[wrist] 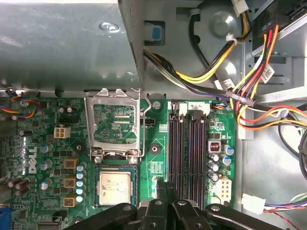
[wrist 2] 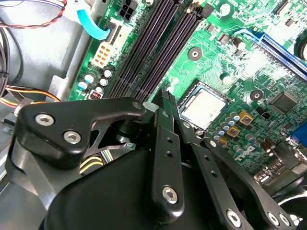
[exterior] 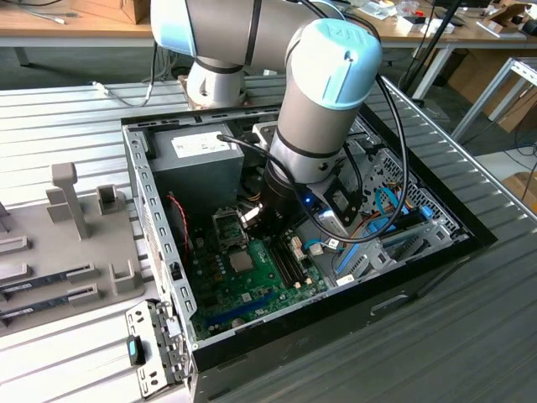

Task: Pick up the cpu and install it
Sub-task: 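Place the cpu into insertion slot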

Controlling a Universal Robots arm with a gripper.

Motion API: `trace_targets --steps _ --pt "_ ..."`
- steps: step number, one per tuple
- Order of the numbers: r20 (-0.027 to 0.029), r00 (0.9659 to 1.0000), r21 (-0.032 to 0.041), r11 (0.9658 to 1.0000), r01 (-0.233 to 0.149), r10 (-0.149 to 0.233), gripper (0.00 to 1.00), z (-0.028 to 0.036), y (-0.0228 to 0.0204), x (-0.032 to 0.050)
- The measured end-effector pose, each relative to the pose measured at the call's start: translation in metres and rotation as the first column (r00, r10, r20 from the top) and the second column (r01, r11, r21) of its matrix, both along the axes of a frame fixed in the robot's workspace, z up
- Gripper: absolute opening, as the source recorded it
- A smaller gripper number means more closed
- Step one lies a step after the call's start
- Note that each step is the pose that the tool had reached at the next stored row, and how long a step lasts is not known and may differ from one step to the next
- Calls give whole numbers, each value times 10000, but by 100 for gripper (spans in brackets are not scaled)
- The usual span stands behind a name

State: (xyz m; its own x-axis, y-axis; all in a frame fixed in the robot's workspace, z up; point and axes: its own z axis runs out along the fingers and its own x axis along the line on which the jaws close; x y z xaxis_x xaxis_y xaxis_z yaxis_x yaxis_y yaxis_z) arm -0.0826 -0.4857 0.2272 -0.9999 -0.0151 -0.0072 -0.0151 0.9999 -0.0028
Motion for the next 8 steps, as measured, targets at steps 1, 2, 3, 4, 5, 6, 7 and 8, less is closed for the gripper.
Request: trace_targets --steps 1,2,3,4,5,6,7,8 --pt "0 10000 1 10000 0 0 11 0 0 0" --pt "0 10000 0 10000 0 0 11 0 0 0" --pt "0 10000 0 10000 0 0 11 1 0 0" --pt "0 10000 0 10000 0 0 11 0 0 0" --pt "0 10000 0 10000 0 0 11 1 0 0" --pt "0 10000 0 10000 0 0 11 1 0 0" --pt "0 10000 1 10000 0 0 11 1 0 0" --pt "0 10000 0 10000 0 0 11 1 0 0"
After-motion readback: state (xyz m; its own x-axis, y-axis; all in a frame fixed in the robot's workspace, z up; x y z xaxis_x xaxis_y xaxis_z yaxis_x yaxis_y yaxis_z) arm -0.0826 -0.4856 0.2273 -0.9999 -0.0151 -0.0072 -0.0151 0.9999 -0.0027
